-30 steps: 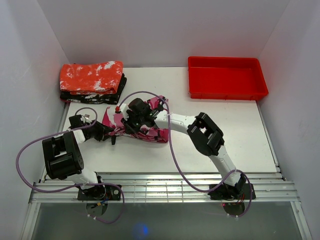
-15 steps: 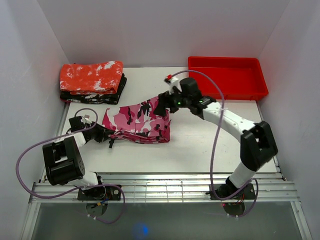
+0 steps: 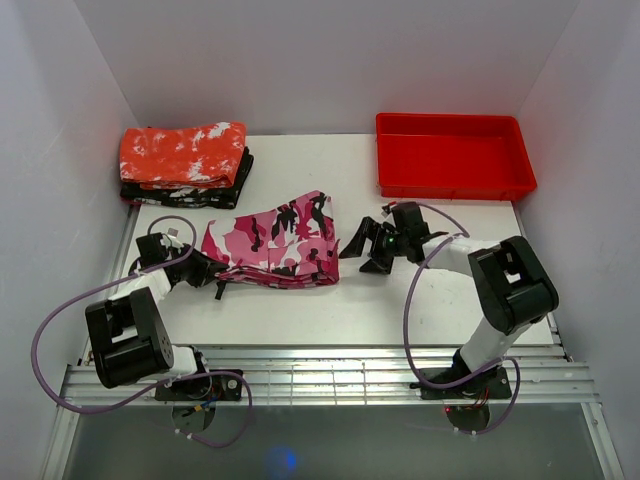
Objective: Fold and stack the trousers
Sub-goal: Neatly place the folded trousers to the corner
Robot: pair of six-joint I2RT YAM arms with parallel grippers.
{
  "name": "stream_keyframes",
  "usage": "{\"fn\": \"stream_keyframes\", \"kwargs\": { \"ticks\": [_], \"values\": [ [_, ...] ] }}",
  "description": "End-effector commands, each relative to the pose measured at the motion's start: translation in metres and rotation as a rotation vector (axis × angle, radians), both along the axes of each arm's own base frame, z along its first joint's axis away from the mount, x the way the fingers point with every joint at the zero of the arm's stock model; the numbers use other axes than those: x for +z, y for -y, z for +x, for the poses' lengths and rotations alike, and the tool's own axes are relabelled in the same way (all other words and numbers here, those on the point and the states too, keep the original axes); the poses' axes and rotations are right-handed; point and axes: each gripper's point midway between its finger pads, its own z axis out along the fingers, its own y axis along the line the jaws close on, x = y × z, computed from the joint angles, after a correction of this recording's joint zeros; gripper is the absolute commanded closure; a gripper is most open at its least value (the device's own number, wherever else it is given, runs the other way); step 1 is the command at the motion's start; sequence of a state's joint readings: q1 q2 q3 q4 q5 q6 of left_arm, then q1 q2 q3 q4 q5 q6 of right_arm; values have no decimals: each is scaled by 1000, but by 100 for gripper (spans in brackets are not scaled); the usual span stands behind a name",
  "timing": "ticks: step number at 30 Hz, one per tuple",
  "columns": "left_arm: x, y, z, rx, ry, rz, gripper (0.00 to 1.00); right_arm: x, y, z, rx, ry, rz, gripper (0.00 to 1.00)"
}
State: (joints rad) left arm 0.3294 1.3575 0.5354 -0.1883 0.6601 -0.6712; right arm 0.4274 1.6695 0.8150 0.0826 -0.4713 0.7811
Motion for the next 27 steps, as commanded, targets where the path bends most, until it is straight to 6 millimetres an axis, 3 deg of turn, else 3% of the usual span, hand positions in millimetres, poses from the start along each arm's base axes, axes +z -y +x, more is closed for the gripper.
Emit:
{"fn": "stream_keyframes", "kwargs": {
  "ticks": [1, 9, 15, 18, 19, 22, 27],
  "values": [
    [7, -2, 1, -10, 41, 40, 100, 2, -22, -13, -27, -84, 149, 10],
    [5, -3, 2, -10, 28, 36, 100, -22, -49, -16, -3, -85, 186, 0],
    [6, -5, 4, -15, 22, 47, 100, -35, -61, -16, 10, -103, 191, 16],
    [8, -8, 6, -26, 32, 74, 100, -32, -61, -14, 15, -83, 189, 35],
    [8, -10, 6, -40, 41, 99, 100, -25, -61, -13, 16, -63, 194, 50],
    [8, -17, 6, -48, 22, 151, 100, -14, -59, -11, 47, -11, 166, 69],
    [18, -17, 4, -160, 76, 275, 100, 2, -59, -6, 127, 71, 99, 92]
  ]
}}
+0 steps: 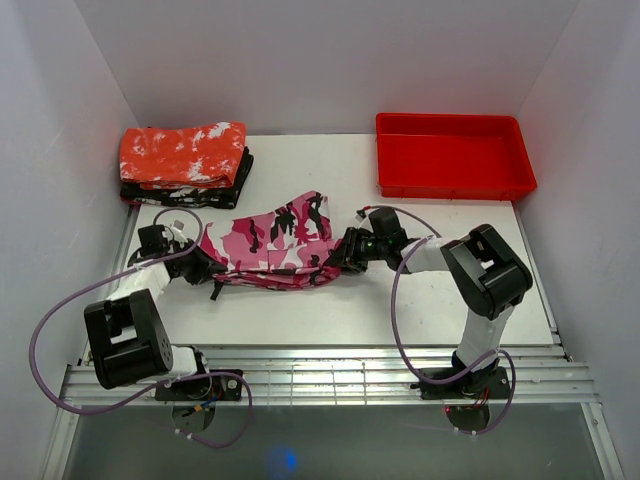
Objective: Fold and stack the trousers
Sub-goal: Neatly place the folded trousers to the corner
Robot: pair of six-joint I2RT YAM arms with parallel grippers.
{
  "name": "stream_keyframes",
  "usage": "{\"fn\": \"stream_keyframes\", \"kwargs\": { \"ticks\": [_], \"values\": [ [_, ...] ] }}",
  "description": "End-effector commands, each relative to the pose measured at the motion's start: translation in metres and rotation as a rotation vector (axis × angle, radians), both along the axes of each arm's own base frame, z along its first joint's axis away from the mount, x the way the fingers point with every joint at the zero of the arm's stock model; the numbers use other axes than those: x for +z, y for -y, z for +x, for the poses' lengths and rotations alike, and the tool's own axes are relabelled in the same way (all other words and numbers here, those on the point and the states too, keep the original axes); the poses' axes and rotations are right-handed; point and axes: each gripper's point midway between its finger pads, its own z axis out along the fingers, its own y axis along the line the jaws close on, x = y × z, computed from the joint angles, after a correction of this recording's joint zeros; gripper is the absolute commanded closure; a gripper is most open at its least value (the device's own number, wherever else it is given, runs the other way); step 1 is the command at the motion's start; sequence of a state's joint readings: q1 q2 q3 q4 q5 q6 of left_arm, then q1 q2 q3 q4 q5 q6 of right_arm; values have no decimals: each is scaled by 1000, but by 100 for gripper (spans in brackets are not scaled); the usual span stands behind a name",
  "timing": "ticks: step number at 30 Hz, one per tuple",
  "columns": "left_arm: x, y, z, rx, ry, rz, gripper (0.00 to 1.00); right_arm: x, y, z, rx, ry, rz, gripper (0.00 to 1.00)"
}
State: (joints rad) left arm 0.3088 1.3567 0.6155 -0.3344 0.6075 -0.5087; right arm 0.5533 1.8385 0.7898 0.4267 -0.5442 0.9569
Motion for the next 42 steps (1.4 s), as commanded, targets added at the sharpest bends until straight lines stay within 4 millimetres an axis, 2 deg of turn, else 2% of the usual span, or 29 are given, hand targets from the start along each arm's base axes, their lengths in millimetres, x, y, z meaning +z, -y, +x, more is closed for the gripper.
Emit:
{"fn": "stream_keyframes", "kwargs": {
  "ticks": [1, 2, 3, 4, 6, 7, 9, 13, 20, 21, 22, 23, 24, 25, 27, 28, 29, 31, 32, 33, 34, 35, 36, 37, 38, 39, 40, 41, 42],
  "values": [
    [22, -15, 11, -82, 117, 192, 100, 24, 3, 11, 68, 153, -66, 92],
    [27, -15, 10, -112, 143, 231, 100, 28, 2, 13, 84, 180, -71, 92],
    [41, -14, 13, -134, 210, 274, 100, 28, 3, 11, 100, 189, -98, 92],
    [54, -14, 17, -158, 261, 302, 100, 42, 0, 16, 112, 239, -101, 92],
    [75, -12, 19, -209, 362, 372, 100, 45, 1, 15, 142, 274, -138, 92],
    [81, -13, 19, -222, 390, 394, 100, 56, -1, 18, 148, 307, -135, 92],
    [98, -16, 22, -259, 459, 460, 100, 64, -4, 18, 179, 365, -162, 92],
    [145, -18, 28, -311, 634, 572, 100, 102, -9, 19, 208, 494, -188, 92],
    [232, -21, 45, -307, 900, 714, 100, 188, -18, 36, 191, 727, -165, 92],
    [253, -24, 49, -286, 940, 744, 100, 211, -21, 41, 180, 777, -142, 92],
    [266, -26, 53, -271, 978, 766, 100, 224, -22, 43, 174, 808, -132, 92],
    [277, -28, 56, -258, 1003, 787, 100, 236, -24, 46, 167, 837, -118, 92],
    [283, -31, 62, -245, 1015, 801, 100, 262, -28, 53, 145, 893, -95, 92],
    [305, -35, 67, -213, 1063, 837, 100, 274, -31, 57, 142, 931, -85, 92],
    [317, -40, 78, -198, 1089, 861, 100, 295, -36, 66, 128, 973, -74, 92],
    [335, -45, 83, -167, 1137, 899, 100, 314, -42, 75, 118, 1015, -56, 92],
    [342, -50, 89, -144, 1153, 923, 100, 322, -45, 81, 111, 1041, -53, 92],
    [349, -63, 108, -106, 1166, 980, 100, 320, -59, 101, 106, 1060, -56, 92],
    [362, -74, 115, -50, 1177, 1025, 100, 346, -64, 107, 86, 1112, -26, 92],
    [364, -84, 121, -20, 1174, 1048, 100, 333, -75, 122, 91, 1100, -33, 92],
    [365, -92, 135, 4, 1190, 1069, 100, 338, -82, 131, 81, 1128, -15, 92],
    [371, -101, 141, 40, 1195, 1089, 100, 362, -87, 139, 55, 1180, 15, 92],
    [372, -111, 148, 67, 1188, 1106, 100, 343, -100, 159, 45, 1163, 6, 92],
    [378, -118, 156, 94, 1204, 1122, 100, 343, -107, 168, 37, 1173, 15, 92],
    [364, -129, 173, 107, 1168, 1118, 100, 374, -112, 174, 6, 1232, 60, 92],
    [370, -146, 178, 158, 1163, 1127, 100, 348, -125, 192, -2, 1186, 62, 92],
    [372, -156, 184, 190, 1174, 1119, 100, 347, -131, 198, -12, 1196, 84, 92],
    [358, -169, 197, 219, 1150, 1077, 100, 356, -138, 203, -37, 1243, 128, 92],
    [355, -185, 199, 262, 1142, 1061, 100, 342, -148, 214, -61, 1248, 128, 92]
  ]
}}
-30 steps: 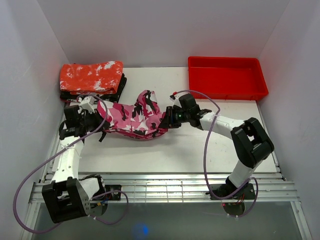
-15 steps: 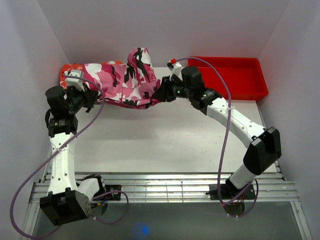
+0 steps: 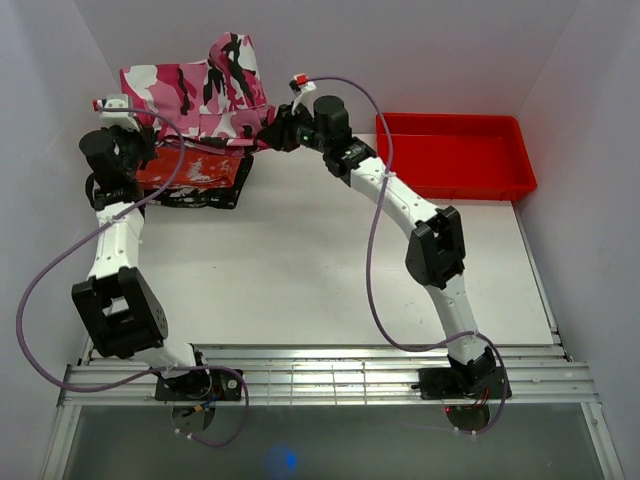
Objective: Fold and stack the trousers
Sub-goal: Neatly place the folded trousers to the corner
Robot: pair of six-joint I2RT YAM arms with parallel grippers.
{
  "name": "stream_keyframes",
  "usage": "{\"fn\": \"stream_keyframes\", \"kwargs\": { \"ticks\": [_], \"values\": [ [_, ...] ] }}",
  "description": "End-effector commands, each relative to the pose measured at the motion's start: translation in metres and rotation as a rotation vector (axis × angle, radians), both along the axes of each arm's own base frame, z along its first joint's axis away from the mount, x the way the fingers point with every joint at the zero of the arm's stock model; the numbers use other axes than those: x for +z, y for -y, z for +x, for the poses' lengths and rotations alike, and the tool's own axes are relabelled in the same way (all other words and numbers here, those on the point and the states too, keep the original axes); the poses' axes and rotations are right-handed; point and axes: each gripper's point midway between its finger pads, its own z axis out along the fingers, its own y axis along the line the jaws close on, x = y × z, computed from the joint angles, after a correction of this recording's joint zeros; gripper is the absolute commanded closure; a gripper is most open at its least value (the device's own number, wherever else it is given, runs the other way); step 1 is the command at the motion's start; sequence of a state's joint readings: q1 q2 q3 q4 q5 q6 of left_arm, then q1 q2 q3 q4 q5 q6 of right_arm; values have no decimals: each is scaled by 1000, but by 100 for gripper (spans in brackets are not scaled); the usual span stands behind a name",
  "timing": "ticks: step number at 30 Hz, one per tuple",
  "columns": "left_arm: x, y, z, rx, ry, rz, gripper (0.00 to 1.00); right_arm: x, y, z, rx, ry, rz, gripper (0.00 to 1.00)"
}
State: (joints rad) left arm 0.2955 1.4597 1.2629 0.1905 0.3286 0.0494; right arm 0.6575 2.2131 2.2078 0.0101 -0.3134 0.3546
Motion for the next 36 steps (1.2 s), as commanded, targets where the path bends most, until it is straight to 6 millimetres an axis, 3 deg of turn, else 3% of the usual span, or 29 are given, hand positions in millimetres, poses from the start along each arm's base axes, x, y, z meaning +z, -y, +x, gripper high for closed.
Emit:
{"fn": "stream_keyframes", "kwargs": {
  "ticks": [1, 2, 3, 5, 6, 8, 9, 10, 15, 17, 19, 22, 23, 27, 29, 30, 31, 32, 33, 34, 35, 36],
  "values": [
    [58, -71, 7, 196, 239, -31, 100, 47, -15, 25, -62, 186, 171, 92],
    [52, -77, 12, 196, 245, -55, 100, 46, -20, 28, -66, 209, 187, 92],
    [34, -88, 21, 212, 225, -66, 100, 38, -33, 32, -82, 234, 211, 92],
    [30, -98, 29, 223, 252, -61, 100, 29, -42, 38, -120, 259, 235, 92],
    [15, -107, 37, 237, 236, -56, 100, 15, -52, 44, -153, 275, 257, 92],
    [13, -118, 42, 256, 269, -39, 100, 18, -59, 49, -203, 358, 263, 92],
    [8, -126, 44, 272, 265, -32, 100, -5, -70, 51, -217, 363, 248, 92],
    [-2, -135, 51, 291, 261, -32, 100, 3, -68, 54, -260, 394, 283, 92],
    [-37, -156, 68, 323, 239, -19, 100, -44, -75, 66, -326, 333, 292, 89],
    [-55, -160, 75, 321, 218, -17, 100, -48, -70, 73, -365, 340, 310, 88],
    [-63, -160, 78, 316, 218, -8, 100, -59, -69, 76, -383, 347, 304, 79],
    [-84, -164, 84, 323, 188, -6, 100, -62, -63, 83, -407, 356, 313, 60],
    [-93, -167, 86, 332, 175, -7, 100, -64, -61, 85, -413, 357, 310, 41],
    [-111, -175, 95, 345, 138, 36, 100, -62, -52, 90, -422, 349, 291, 4],
    [-118, -181, 100, 360, 125, 41, 96, -57, -48, 89, -408, 344, 282, 2],
    [-131, -181, 105, 351, 92, 38, 92, -38, -44, 85, -403, 356, 290, 1],
    [-126, -180, 110, 335, 99, 40, 80, -47, -42, 84, -394, 344, 261, 2],
    [-126, -178, 112, 319, 94, 33, 73, -43, -39, 82, -388, 352, 250, 3],
    [-128, -174, 114, 294, 84, 32, 69, -19, -36, 73, -363, 379, 259, 4],
    [-132, -170, 116, 268, 63, 27, 65, -29, -37, 70, -348, 370, 223, 5],
    [-132, -169, 116, 267, 56, 23, 59, -25, -35, 67, -337, 377, 208, 6],
    [-133, -170, 115, 271, 50, 21, 52, -5, -28, 61, -325, 403, 205, 8]
  ]
}}
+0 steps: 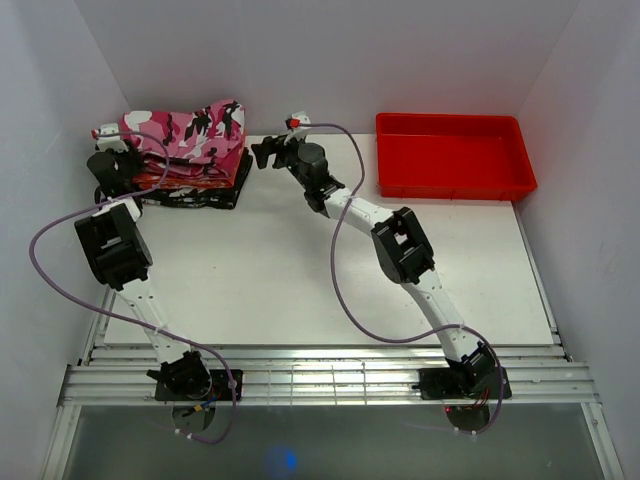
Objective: Fold and stack the trousers
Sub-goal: Neatly place the folded trousers to the corner
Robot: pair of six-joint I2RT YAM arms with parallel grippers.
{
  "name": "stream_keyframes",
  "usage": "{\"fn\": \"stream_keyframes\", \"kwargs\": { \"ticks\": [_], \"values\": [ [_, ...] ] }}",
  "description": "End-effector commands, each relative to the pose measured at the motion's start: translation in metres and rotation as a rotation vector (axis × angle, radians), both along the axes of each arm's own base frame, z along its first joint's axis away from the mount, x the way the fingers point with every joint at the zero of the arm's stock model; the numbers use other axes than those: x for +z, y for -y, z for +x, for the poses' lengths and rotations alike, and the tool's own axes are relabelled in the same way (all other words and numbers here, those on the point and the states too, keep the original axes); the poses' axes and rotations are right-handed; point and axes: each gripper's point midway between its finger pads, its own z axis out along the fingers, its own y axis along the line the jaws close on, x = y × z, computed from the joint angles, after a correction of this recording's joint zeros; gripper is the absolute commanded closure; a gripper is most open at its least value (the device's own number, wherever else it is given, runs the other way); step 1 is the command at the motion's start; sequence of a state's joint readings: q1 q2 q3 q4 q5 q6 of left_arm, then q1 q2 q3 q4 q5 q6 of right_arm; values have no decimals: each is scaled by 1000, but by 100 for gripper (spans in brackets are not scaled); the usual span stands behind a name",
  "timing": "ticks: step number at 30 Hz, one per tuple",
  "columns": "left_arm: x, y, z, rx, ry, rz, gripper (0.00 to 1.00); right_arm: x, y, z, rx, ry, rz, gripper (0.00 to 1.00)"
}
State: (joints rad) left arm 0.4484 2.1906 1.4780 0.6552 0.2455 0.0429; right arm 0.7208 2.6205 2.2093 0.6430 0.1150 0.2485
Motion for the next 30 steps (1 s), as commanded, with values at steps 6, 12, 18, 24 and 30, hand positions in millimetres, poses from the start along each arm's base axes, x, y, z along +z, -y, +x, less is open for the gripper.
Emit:
{"fn": "stream_keyframes", "kwargs": {
  "ticks": [6, 12, 18, 24, 30],
  "values": [
    [50, -33, -16, 139, -37, 54, 21, 142, 50, -53, 89, 131, -38, 10],
    [29, -27, -71, 192, -294, 52, 5, 156, 121, -69, 79, 33, -187, 10],
    [-3, -32, -151, 258, -550, -94, 2, 139, 216, -87, 28, -144, -354, 10],
    [-2, 7, -221, 135, -699, -47, 2, 117, 316, -134, -15, -252, -466, 10],
    [44, 87, -255, -134, -672, -60, 2, 54, 402, -200, -75, -460, -526, 10]
  ]
}}
